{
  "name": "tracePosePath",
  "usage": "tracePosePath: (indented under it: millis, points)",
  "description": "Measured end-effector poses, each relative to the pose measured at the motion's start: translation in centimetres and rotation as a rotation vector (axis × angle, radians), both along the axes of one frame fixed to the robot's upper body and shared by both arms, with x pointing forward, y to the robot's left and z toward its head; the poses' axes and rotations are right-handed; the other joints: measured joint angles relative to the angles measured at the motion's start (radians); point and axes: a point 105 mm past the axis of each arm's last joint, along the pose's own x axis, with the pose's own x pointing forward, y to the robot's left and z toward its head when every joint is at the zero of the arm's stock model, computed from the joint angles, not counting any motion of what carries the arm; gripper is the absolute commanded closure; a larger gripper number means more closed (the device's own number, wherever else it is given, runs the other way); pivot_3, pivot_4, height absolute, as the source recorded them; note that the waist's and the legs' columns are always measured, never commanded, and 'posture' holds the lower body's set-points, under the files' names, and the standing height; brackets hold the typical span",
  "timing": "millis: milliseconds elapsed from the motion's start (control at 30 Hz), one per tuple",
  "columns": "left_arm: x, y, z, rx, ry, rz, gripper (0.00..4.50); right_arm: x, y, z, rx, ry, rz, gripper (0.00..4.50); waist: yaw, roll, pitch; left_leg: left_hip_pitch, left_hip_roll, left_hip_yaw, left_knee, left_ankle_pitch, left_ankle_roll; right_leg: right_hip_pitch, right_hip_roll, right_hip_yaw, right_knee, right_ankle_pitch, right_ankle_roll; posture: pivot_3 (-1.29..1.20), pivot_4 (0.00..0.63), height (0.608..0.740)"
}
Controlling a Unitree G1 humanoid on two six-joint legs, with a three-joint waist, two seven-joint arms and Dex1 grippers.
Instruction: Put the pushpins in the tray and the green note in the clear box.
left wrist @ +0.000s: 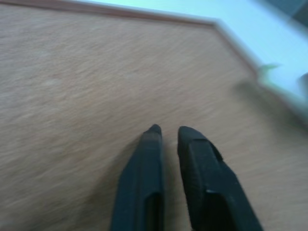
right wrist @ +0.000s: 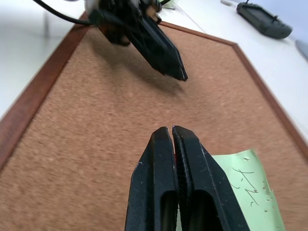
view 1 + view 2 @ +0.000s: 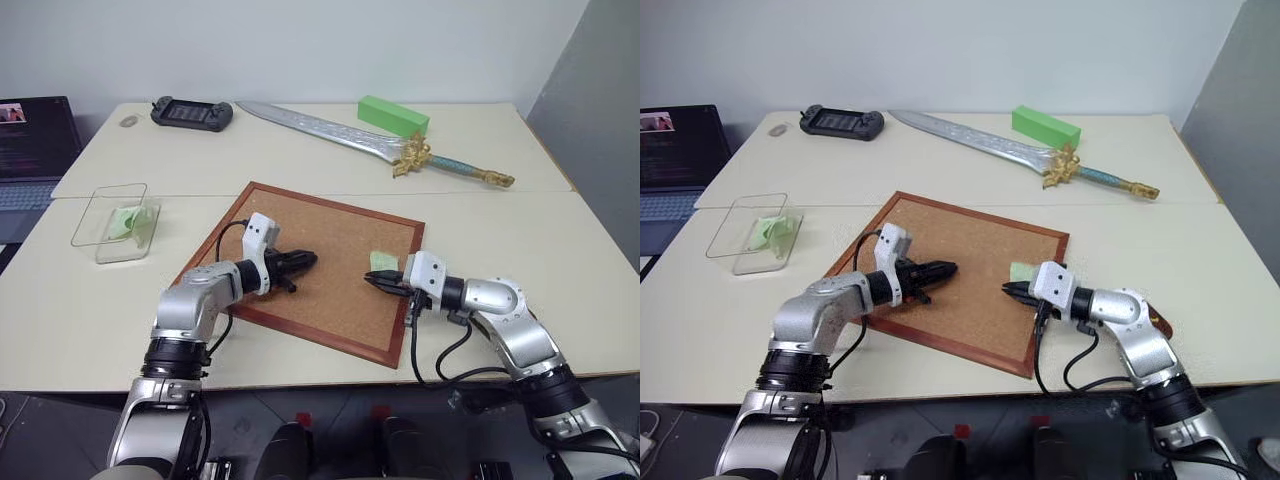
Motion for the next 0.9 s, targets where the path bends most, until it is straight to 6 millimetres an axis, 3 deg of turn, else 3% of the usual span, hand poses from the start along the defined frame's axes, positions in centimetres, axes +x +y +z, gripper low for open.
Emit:
tracePosePath:
  millis: [233, 500, 900]
  points:
    - [-1.0, -0.5, 4.3, -0.253, 0.145, -0.044, 1.53, 0.4, -0.3, 1.0, -0.121, -0.195, 0.022, 4.5, 0.0, -0.001, 0.0, -0.001, 0.0, 0.001, 0.001, 0.001, -0.003, -0.001, -0.001, 0.001, 0.0, 0.0, 0.0, 0.0, 0.15, 0.74]
    - [-2.5, -3.2, 3.9, -0.365, 0.331, -0.131, 1.53, 0.0, 0.6, 1.8, -0.157, -0.307, 0.079, 4.5, 0.0, -0.001, 0.0, -0.001, 0.0, 0.001, 0.001, 0.002, -0.005, -0.001, -0.002, 0.001, 0.0, 0.0, 0.0, 0.0, 0.15, 0.74]
    - [-2.8, -5.8, 2.9, -0.367, 0.373, -0.176, 1.53, -1.8, 2.8, 2.9, -0.172, -0.409, 0.187, 4.5, 0.001, -0.001, 0.0, 0.0, 0.0, 0.002, 0.001, 0.004, -0.008, 0.0, -0.002, 0.002, -0.001, 0.0, 0.0, 0.0, 0.15, 0.74]
